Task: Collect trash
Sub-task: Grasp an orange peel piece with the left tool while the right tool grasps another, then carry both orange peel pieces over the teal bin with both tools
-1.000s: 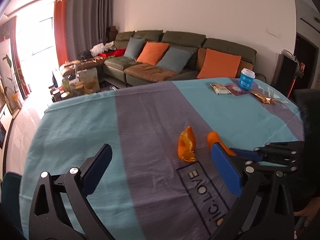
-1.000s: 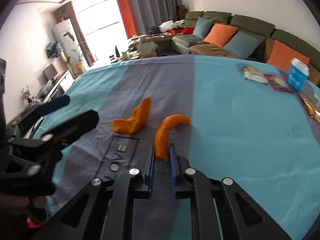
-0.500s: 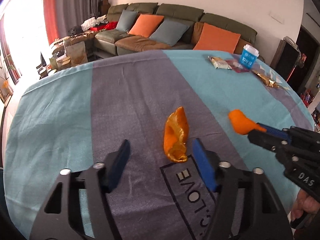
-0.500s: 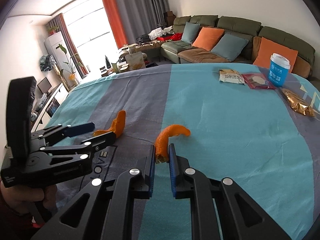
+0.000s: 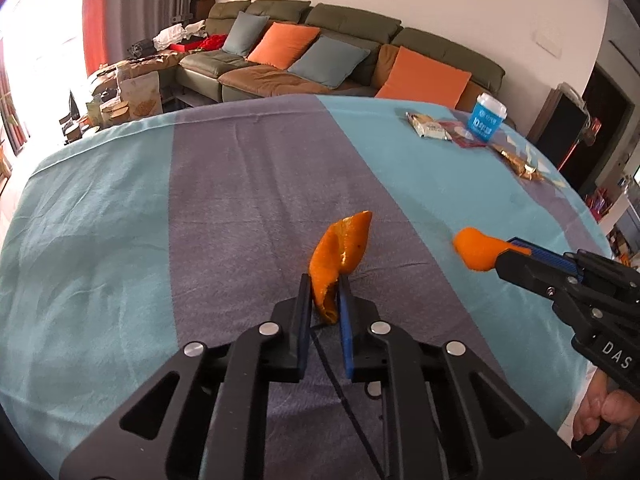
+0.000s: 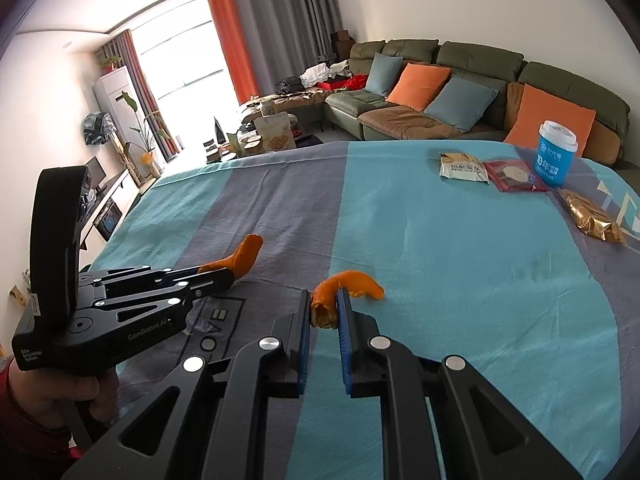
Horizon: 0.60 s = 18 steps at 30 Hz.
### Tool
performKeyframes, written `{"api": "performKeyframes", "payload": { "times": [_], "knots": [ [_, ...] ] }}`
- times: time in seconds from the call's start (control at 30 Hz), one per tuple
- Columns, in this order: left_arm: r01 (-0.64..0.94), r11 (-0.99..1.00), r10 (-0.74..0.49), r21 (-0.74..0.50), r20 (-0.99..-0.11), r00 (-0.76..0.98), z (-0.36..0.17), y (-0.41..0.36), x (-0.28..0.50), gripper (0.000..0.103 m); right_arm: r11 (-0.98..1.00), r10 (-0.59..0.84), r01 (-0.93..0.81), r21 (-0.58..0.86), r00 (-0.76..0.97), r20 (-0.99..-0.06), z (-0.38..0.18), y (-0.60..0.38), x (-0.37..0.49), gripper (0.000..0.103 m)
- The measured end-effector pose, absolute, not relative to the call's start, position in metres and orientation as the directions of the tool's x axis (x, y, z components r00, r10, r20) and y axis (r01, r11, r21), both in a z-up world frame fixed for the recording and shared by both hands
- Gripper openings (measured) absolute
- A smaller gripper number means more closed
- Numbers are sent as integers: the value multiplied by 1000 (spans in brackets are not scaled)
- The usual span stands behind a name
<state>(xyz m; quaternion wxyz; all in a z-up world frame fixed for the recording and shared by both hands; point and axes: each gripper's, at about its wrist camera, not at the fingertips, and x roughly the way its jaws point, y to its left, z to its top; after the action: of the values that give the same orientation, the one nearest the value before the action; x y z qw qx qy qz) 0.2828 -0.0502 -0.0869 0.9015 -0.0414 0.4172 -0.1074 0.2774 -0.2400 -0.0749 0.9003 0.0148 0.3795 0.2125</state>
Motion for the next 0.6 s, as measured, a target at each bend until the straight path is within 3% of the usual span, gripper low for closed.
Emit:
{"api": "performKeyframes", "payload": {
  "times": [0.6],
  "knots": [
    [34, 983, -141, -182, -617, 774, -21, 11, 201, 12, 857, 468, -498, 130, 650, -598, -26, -198, 249, 11]
  ]
}}
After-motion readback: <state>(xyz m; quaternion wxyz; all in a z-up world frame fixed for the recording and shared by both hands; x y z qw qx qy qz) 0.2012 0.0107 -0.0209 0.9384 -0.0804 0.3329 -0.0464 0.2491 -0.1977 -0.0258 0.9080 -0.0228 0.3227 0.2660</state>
